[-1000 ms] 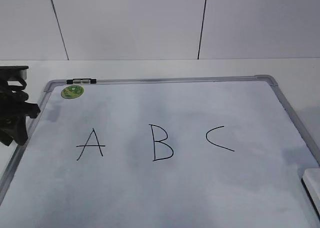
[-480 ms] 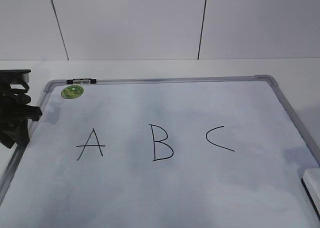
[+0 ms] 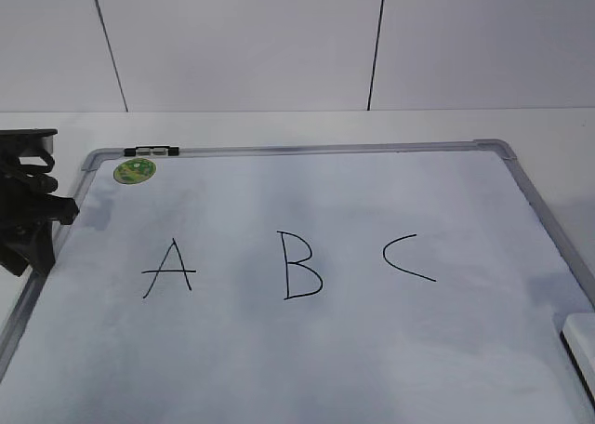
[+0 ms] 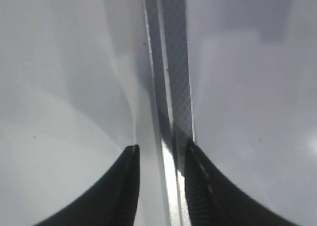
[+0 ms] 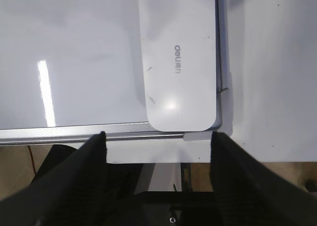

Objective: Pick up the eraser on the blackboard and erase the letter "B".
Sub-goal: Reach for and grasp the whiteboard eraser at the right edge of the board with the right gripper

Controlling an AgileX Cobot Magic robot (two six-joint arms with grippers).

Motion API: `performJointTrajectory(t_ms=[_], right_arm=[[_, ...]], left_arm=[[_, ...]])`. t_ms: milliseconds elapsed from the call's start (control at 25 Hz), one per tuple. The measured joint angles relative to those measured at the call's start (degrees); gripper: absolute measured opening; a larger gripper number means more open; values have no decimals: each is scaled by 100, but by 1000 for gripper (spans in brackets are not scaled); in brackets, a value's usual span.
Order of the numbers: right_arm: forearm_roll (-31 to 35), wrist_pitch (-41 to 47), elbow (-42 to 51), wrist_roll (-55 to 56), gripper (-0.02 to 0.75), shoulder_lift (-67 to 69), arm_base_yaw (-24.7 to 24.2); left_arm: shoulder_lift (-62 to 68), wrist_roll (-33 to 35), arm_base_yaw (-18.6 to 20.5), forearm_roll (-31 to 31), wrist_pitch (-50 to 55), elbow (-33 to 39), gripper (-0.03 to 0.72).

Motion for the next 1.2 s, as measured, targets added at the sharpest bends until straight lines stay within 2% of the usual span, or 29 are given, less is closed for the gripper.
performJointTrajectory(t_ms=[360, 440, 680, 880, 1200], right_arm=[[0, 0, 0, 0, 494, 0, 0], [0, 0, 0, 0, 494, 0, 0], [0, 0, 0, 11, 494, 0, 0], [0, 0, 0, 289, 494, 0, 0], [-44, 0, 0, 428, 494, 0, 0]], left_arm=[[0, 0, 0, -8, -9, 0, 237], [0, 0, 0, -12, -9, 0, 211], [0, 0, 0, -73, -9, 0, 62], [0, -68, 9, -110, -13, 0, 32], [0, -90, 9, -110, -22, 0, 28]])
